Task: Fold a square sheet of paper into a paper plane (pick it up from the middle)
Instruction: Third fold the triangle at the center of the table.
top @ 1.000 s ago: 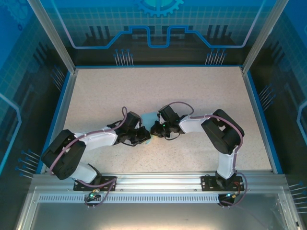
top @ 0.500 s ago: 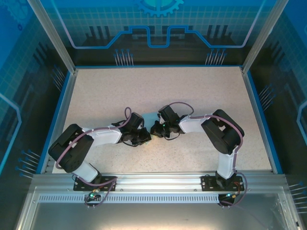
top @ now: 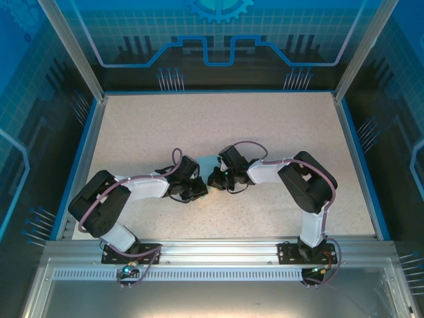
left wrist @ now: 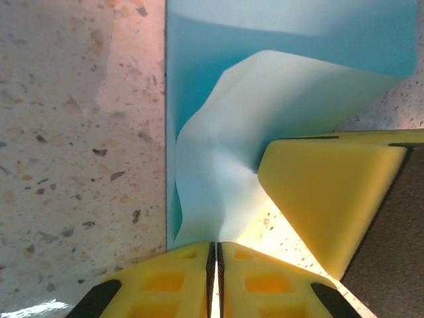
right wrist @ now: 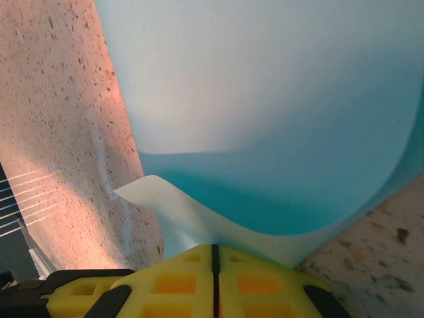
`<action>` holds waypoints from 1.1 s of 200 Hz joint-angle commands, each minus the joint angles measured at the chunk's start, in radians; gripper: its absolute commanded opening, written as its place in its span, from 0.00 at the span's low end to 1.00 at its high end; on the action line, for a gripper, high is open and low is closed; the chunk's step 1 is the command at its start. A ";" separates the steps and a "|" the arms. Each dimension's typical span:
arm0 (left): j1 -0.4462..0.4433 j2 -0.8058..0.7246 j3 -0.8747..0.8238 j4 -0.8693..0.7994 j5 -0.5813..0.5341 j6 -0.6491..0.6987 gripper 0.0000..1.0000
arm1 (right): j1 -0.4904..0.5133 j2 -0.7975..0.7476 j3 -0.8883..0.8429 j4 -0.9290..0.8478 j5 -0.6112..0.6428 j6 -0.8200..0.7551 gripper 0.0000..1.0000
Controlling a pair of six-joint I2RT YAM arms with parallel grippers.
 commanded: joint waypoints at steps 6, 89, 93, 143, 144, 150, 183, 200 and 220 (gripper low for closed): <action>-0.006 0.021 0.012 -0.076 -0.039 0.029 0.11 | 0.010 0.061 -0.024 -0.108 0.080 0.010 0.06; -0.027 -0.008 -0.024 -0.200 -0.055 0.075 0.11 | 0.009 0.065 -0.016 -0.123 0.086 0.006 0.06; -0.029 -0.010 -0.025 -0.212 -0.059 0.080 0.11 | 0.008 0.064 -0.017 -0.124 0.086 0.006 0.06; -0.031 -0.038 -0.050 -0.288 -0.073 0.108 0.11 | 0.004 0.071 -0.018 -0.125 0.090 0.007 0.06; -0.031 -0.039 -0.050 -0.289 -0.072 0.109 0.11 | 0.003 0.071 -0.018 -0.125 0.089 0.007 0.06; -0.034 -0.041 -0.050 -0.294 -0.069 0.112 0.11 | 0.002 0.071 -0.019 -0.126 0.089 0.007 0.06; -0.037 -0.082 -0.007 -0.355 -0.078 0.148 0.11 | 0.001 0.074 -0.017 -0.127 0.087 0.004 0.06; -0.037 -0.122 0.029 -0.349 -0.077 0.153 0.11 | 0.001 0.076 -0.015 -0.127 0.087 0.004 0.06; -0.036 -0.156 0.064 -0.284 -0.061 0.138 0.11 | 0.000 0.082 -0.015 -0.125 0.085 0.006 0.06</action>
